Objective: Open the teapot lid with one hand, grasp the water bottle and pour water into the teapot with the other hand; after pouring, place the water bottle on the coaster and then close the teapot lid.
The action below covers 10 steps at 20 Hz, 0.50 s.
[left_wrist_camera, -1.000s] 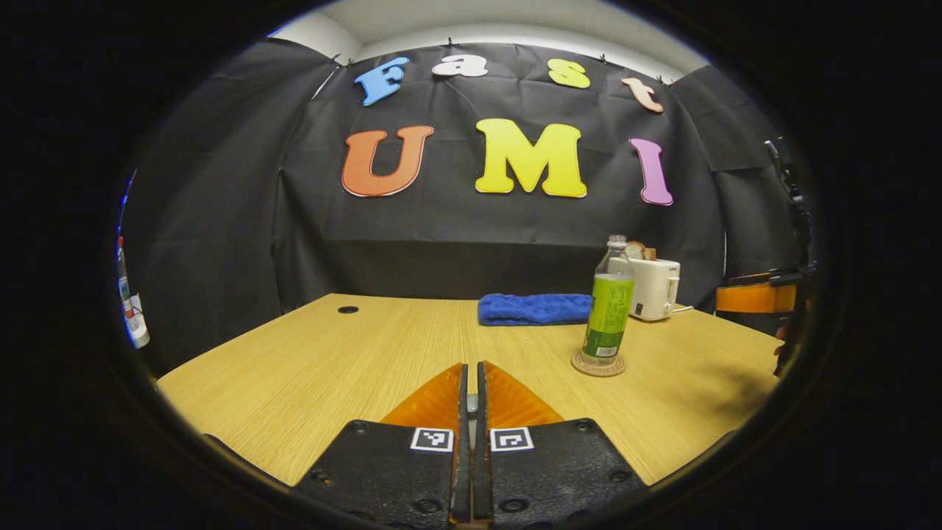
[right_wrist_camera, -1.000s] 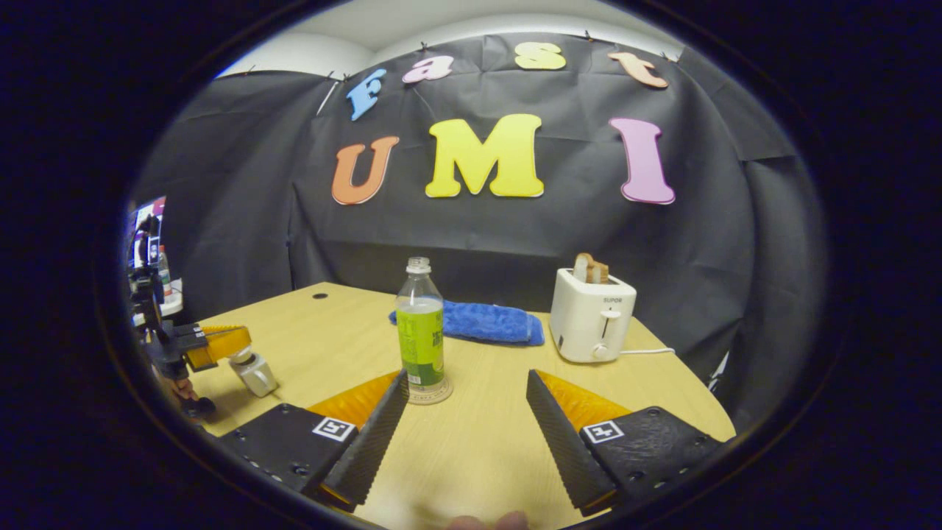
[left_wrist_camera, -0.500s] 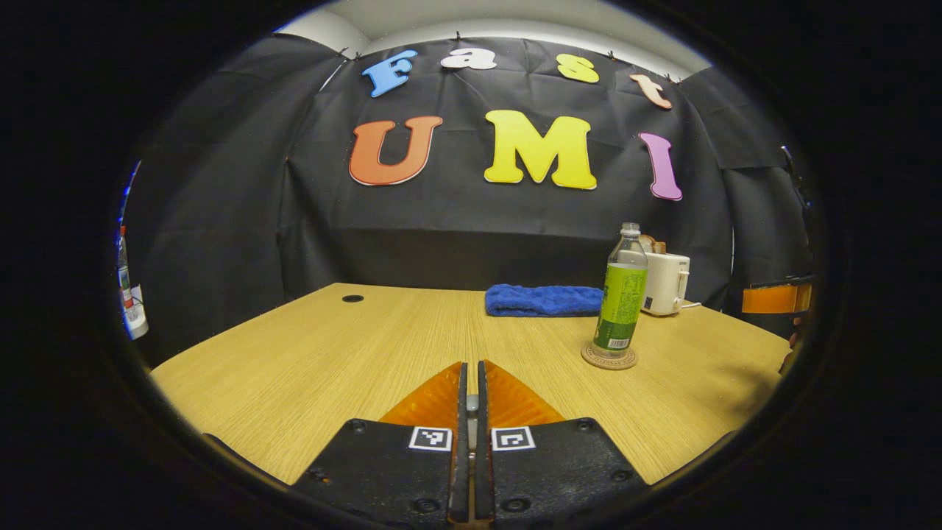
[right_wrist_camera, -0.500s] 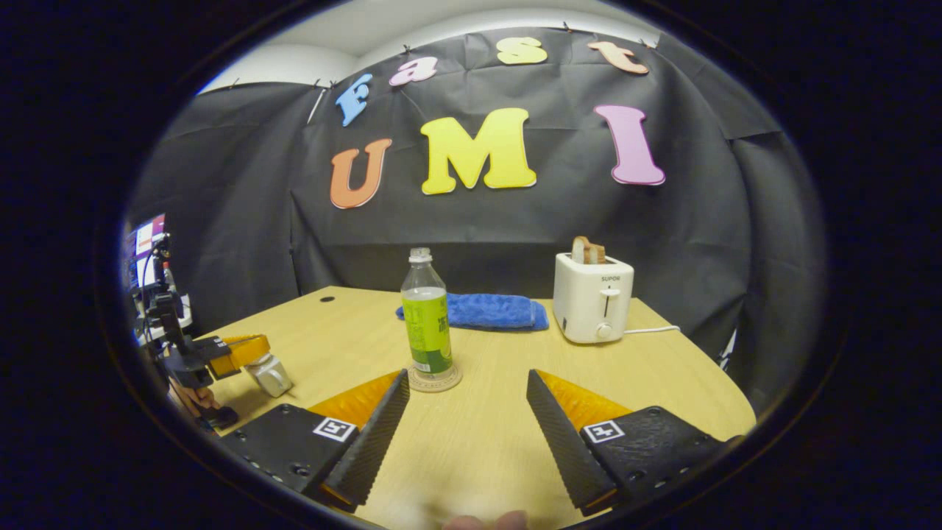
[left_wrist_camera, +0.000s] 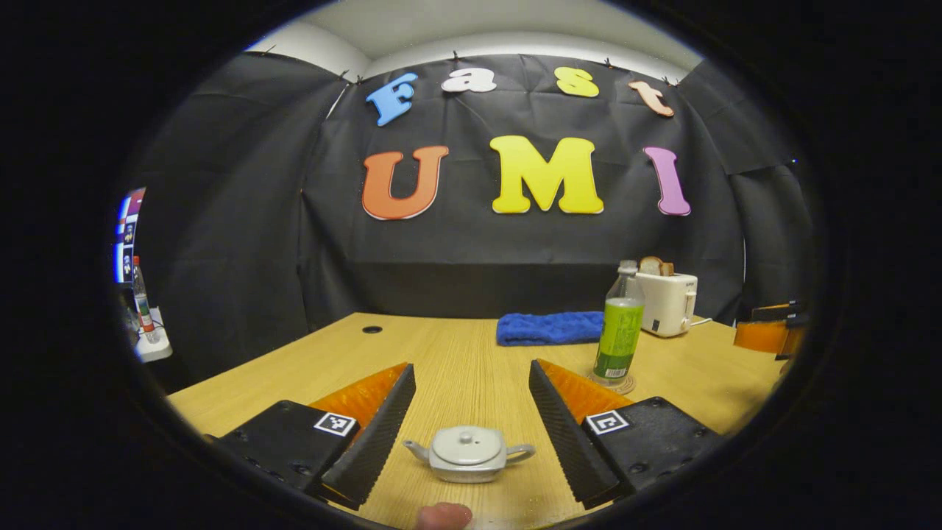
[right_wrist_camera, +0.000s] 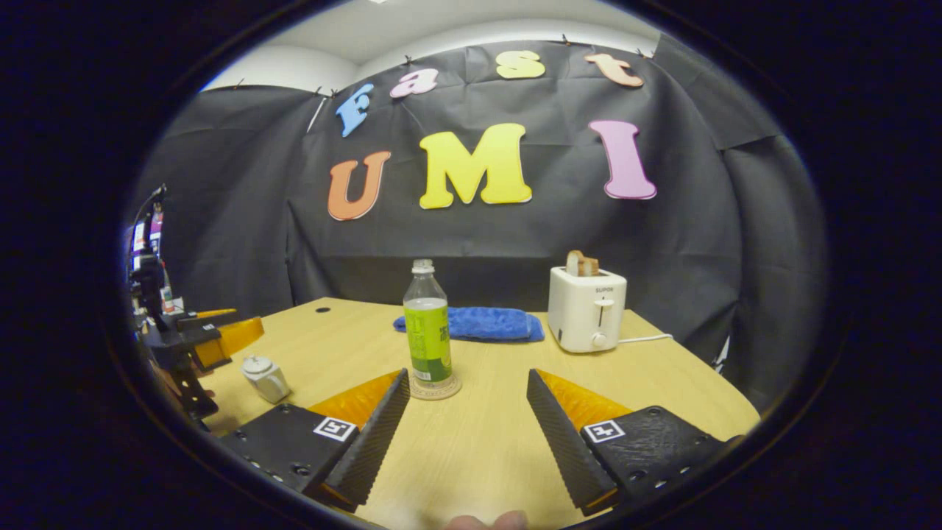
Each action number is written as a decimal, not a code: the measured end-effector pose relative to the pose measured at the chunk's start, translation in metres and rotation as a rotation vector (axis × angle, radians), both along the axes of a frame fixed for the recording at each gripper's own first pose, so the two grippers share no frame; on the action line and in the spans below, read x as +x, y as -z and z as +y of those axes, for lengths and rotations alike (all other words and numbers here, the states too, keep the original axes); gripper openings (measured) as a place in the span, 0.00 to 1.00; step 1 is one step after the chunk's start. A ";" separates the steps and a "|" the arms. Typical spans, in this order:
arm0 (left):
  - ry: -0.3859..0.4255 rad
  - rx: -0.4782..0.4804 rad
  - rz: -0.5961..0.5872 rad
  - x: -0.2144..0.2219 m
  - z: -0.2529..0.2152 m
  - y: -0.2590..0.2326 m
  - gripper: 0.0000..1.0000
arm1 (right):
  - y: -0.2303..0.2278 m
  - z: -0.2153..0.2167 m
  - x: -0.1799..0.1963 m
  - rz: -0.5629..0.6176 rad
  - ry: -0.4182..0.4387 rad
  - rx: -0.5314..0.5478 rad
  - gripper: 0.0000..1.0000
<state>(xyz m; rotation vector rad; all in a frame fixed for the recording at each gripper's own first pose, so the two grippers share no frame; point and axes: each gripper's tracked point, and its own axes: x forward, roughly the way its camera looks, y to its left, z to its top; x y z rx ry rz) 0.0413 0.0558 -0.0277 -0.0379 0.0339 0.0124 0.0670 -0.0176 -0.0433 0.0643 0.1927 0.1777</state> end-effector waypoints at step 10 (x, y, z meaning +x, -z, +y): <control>0.057 0.018 -0.121 -0.061 -0.058 -0.051 0.97 | -0.031 -0.014 -0.065 -0.116 0.121 -0.020 0.96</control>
